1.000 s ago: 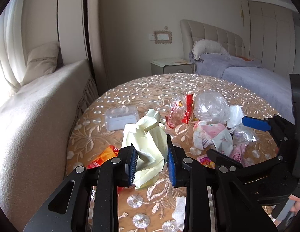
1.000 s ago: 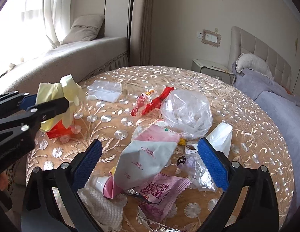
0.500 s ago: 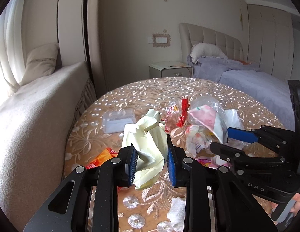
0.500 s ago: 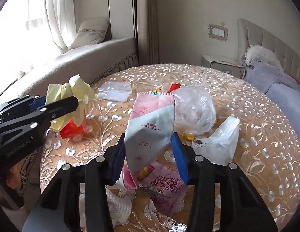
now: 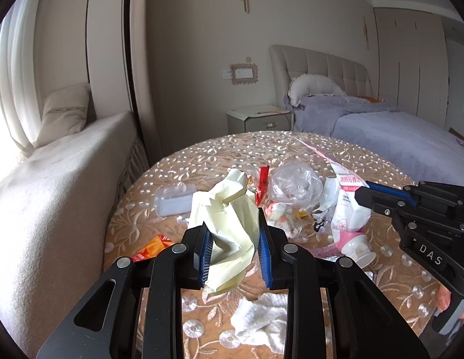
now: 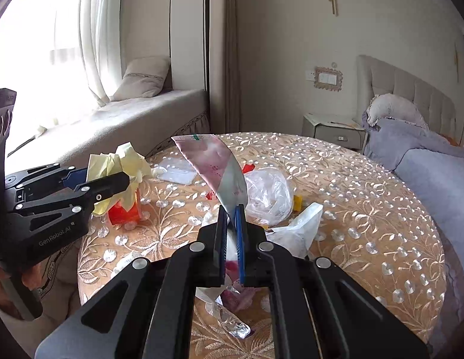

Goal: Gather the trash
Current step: 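Grasp the pink snack bag with the right gripper and lift it, then carry both items to the white bin and drop them in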

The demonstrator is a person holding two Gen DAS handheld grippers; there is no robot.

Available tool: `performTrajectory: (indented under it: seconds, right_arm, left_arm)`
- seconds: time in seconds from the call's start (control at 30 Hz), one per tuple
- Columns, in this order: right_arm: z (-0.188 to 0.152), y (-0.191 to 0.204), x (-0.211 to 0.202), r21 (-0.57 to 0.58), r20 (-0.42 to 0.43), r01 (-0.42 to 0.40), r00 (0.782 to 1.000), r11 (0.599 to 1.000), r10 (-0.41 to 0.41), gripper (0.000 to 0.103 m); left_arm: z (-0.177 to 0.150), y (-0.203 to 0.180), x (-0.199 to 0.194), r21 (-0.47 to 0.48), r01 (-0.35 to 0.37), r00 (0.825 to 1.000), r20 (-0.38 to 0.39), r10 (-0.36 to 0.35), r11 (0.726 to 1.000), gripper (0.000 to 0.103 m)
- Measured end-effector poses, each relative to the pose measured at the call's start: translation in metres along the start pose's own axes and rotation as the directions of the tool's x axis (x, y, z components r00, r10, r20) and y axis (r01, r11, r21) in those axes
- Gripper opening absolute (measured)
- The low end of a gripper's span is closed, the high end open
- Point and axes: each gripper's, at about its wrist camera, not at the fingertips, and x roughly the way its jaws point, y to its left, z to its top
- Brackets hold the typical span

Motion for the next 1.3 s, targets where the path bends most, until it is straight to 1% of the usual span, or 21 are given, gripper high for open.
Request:
performTrajectory:
  seconds: [0.1, 0.17, 0.3, 0.4, 0.53, 0.67, 0.8, 1.0, 1.07, 1.23, 1.3]
  right_arm:
    - [0.003, -0.006, -0.023, -0.005, 0.046, 0.027, 0.999, 1.000, -0.027, 0.007]
    - [0.003, -0.015, -0.038, -0.001, 0.068, 0.050, 0.996, 0.999, -0.050, 0.007]
    - [-0.003, -0.035, -0.072, 0.016, 0.103, 0.125, 0.987, 0.992, -0.126, 0.007]
    - [-0.012, -0.050, -0.094, 0.021, 0.115, 0.196, 0.974, 0.980, -0.197, 0.007]
    - [-0.026, -0.072, -0.116, 0.037, 0.108, 0.268, 0.957, 0.963, -0.270, 0.007]
    - [-0.043, -0.094, -0.138, 0.058, 0.101, 0.347, 0.931, 0.936, -0.351, 0.007]
    - [-0.062, -0.120, -0.157, 0.084, 0.084, 0.430, 0.896, 0.899, -0.437, 0.007]
    - [-0.094, -0.155, -0.175, 0.119, 0.031, 0.517, 0.852, 0.848, -0.523, 0.007]
    - [-0.102, -0.166, -0.181, 0.131, 0.015, 0.543, 0.835, 0.829, -0.549, 0.007]
    - [-0.125, -0.188, -0.191, 0.169, -0.020, 0.584, 0.808, 0.794, -0.589, 0.007]
    - [-0.135, -0.198, -0.192, 0.175, -0.043, 0.601, 0.796, 0.780, -0.604, 0.007]
  left_arm:
    - [0.005, -0.013, -0.009, 0.014, 0.016, 1.000, 0.020, -0.017, 1.000, 0.026]
    - [0.007, -0.025, -0.015, 0.021, 0.041, 0.999, 0.033, -0.042, 0.999, 0.026]
    - [0.009, -0.058, -0.020, 0.062, 0.095, 0.994, 0.045, -0.098, 0.994, 0.026]
    - [0.010, -0.087, -0.022, 0.095, 0.146, 0.987, 0.048, -0.151, 0.985, 0.026]
    - [0.010, -0.127, -0.024, 0.124, 0.222, 0.972, 0.047, -0.229, 0.967, 0.026]
    - [0.006, -0.168, -0.023, 0.154, 0.294, 0.953, 0.031, -0.302, 0.943, 0.026]
    - [0.000, -0.210, -0.021, 0.210, 0.343, 0.936, 0.008, -0.352, 0.916, 0.026]
    - [-0.008, -0.273, -0.013, 0.253, 0.431, 0.900, -0.045, -0.434, 0.866, 0.026]
    - [-0.012, -0.294, -0.009, 0.269, 0.451, 0.891, -0.069, -0.450, 0.851, 0.026]
    - [-0.025, -0.336, 0.006, 0.309, 0.487, 0.872, -0.125, -0.473, 0.817, 0.027]
    - [-0.030, -0.353, 0.014, 0.324, 0.505, 0.862, -0.152, -0.483, 0.800, 0.027]
